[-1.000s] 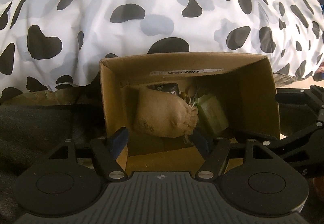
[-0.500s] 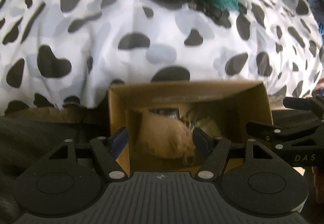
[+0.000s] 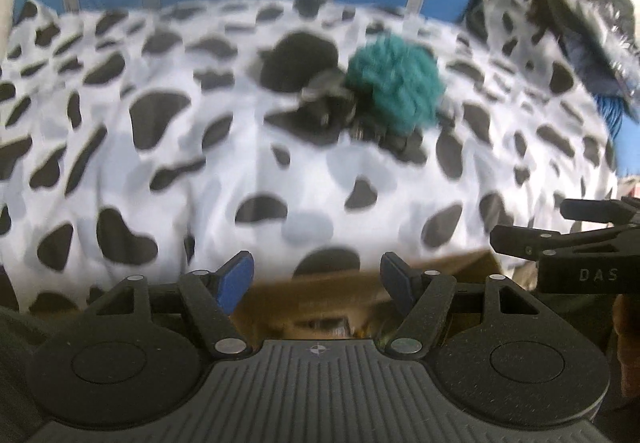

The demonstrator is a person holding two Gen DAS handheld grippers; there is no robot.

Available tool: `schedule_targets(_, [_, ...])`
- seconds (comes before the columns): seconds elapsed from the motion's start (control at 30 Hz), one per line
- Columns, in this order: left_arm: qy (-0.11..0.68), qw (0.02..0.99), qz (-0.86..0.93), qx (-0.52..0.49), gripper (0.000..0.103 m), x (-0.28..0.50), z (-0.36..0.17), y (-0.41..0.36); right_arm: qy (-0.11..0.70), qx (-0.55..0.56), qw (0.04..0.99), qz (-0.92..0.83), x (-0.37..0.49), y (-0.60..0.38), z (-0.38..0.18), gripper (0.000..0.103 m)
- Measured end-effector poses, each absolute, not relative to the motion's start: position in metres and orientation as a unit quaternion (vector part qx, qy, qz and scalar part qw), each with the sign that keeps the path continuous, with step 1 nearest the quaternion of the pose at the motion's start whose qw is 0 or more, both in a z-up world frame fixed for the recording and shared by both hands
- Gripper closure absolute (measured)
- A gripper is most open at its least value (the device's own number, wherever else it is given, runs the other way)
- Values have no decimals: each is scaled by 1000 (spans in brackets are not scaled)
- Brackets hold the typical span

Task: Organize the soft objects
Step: 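Move both grippers back toward the teal loofah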

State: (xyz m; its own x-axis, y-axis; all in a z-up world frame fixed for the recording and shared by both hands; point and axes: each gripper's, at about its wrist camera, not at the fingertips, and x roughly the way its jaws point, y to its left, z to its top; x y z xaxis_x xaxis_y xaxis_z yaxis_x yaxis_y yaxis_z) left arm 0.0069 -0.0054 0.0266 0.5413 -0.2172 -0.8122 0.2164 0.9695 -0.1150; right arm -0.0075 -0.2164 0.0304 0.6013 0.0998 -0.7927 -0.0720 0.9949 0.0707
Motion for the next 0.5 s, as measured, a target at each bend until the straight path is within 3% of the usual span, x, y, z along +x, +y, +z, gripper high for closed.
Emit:
schedule_targets(0.27, [378,915,-139,2,34,-4,47,-11,385,15,923,19,-10,-223,39,0])
schedule_targets(0.5, [350,926,-140,19,34,-6,50,-17,380,-18,925,-2,-6,-225,37,0])
